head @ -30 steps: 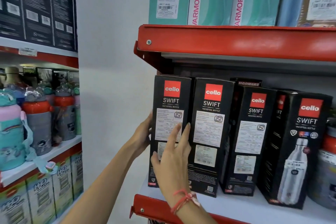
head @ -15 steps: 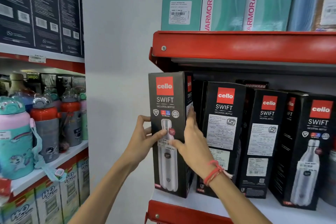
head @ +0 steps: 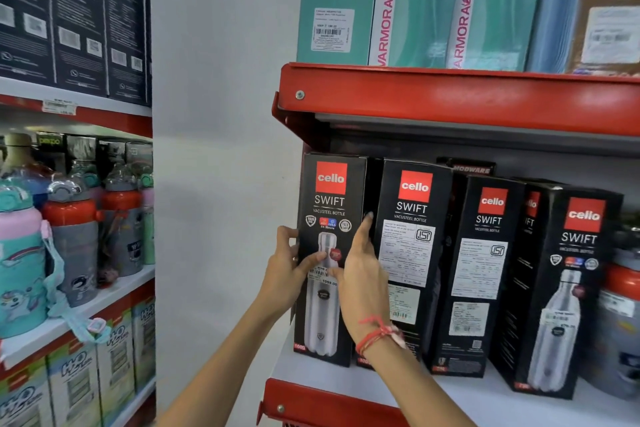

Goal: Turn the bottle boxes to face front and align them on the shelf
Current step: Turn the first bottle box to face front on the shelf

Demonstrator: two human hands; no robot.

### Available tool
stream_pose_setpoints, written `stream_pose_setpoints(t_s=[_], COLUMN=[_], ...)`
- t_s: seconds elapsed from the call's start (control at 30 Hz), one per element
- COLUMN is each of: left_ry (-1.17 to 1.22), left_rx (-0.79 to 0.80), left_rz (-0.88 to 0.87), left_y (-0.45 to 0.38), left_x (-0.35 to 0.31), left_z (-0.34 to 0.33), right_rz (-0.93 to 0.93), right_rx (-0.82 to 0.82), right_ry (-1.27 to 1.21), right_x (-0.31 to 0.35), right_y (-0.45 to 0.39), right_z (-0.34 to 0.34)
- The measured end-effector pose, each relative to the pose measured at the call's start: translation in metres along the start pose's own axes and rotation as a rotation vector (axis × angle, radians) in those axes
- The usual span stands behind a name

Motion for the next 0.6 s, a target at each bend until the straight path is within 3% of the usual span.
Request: stream_pose_setpoints(t_s=[0.2,0.27,0.33,0.4,0.5,0.6], left_ry=[-0.022,-0.014,-0.014,-0.044,-0.129,-0.251], left_rx=[-0.050,-0.084,-0.113,-0.163,-0.248,-0.388], left_rz=[0.002,0.019,0.032,0.030,0.015,-0.009], left_y=[0.003,0.006,0.009,0.014,0.026,0.041], left_x=[0.002,0.004,0.005,0.002,-0.003,-0.014], left_z=[-0.007,-0.009,-0.011,-0.012,-0.014,-0.015], right_rz=[0.029,0.155,0.221,0.100,-0.195,-0.304], right_rx=[0.046,-0.117,-0.382,-0.480,-0.340,-0.184], right_ry=[0.138,0.186,0.210,0.297,0.261,0.136], right_x=[-0.008,0.004,0.007,-0.008,-0.039,-0.051], right_y=[0.004,0.010,0.023,0.028,0.026,0.026], right_z=[0.010,0.032,0.059,0.074,0.069,0.055])
Point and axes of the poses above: each hand's wrist, its own y-axis away from the middle knuckle, its own z-axis out of the back of the hand, x = y × z, the point moved 9 cm from there along -y, towards the middle knuckle, and after that the axes turned 15 degrees about z, right-handed, at the moved point
